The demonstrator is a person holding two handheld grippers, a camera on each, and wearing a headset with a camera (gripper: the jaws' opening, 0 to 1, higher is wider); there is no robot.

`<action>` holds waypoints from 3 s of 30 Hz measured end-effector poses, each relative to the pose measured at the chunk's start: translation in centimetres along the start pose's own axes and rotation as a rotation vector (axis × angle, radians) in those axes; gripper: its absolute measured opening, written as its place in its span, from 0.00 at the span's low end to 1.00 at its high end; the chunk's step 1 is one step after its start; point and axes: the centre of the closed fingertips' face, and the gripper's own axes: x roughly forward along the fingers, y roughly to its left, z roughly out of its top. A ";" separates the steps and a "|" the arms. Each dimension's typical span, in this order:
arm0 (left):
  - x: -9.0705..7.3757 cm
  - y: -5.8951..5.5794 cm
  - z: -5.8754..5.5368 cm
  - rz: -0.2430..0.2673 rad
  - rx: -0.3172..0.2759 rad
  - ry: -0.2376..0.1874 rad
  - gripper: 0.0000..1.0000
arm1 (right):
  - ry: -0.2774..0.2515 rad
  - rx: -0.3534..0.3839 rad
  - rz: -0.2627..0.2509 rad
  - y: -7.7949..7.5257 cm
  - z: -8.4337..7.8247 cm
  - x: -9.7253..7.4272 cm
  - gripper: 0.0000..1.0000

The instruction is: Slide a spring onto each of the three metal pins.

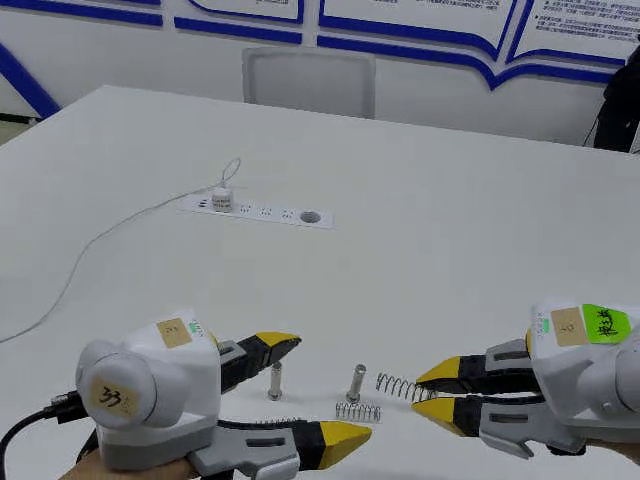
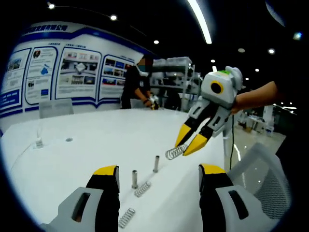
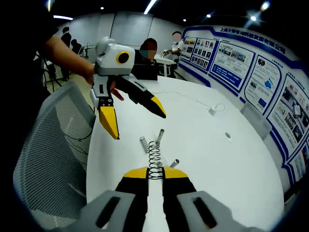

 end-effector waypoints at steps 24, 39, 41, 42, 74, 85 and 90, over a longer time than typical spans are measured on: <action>1.0 -2.5 0.2 -0.146 0.095 0.066 0.27 | 0.006 -0.141 0.066 2.5 2.5 0.4 0.10; 0.8 -3.8 0.3 -0.222 0.209 0.099 0.14 | 0.007 -0.171 0.091 3.0 2.5 0.3 0.10; 0.9 -3.9 0.3 -0.222 0.254 0.099 0.14 | 0.011 -0.177 0.093 3.0 2.4 0.3 0.10; 0.9 -4.0 0.3 -0.224 0.264 0.098 0.13 | 0.012 -0.179 0.095 3.0 2.4 0.3 0.10; -0.1 -4.7 0.2 -0.275 0.349 0.083 0.09 | 0.030 -0.196 0.176 3.8 2.0 1.1 0.13; -0.2 -4.5 -0.1 -0.275 0.376 0.092 0.10 | 0.000 -0.154 0.178 3.8 2.7 0.7 0.11; -0.3 -4.4 -0.1 -0.273 0.410 0.100 0.10 | -0.027 -0.130 0.187 3.7 3.5 0.3 0.11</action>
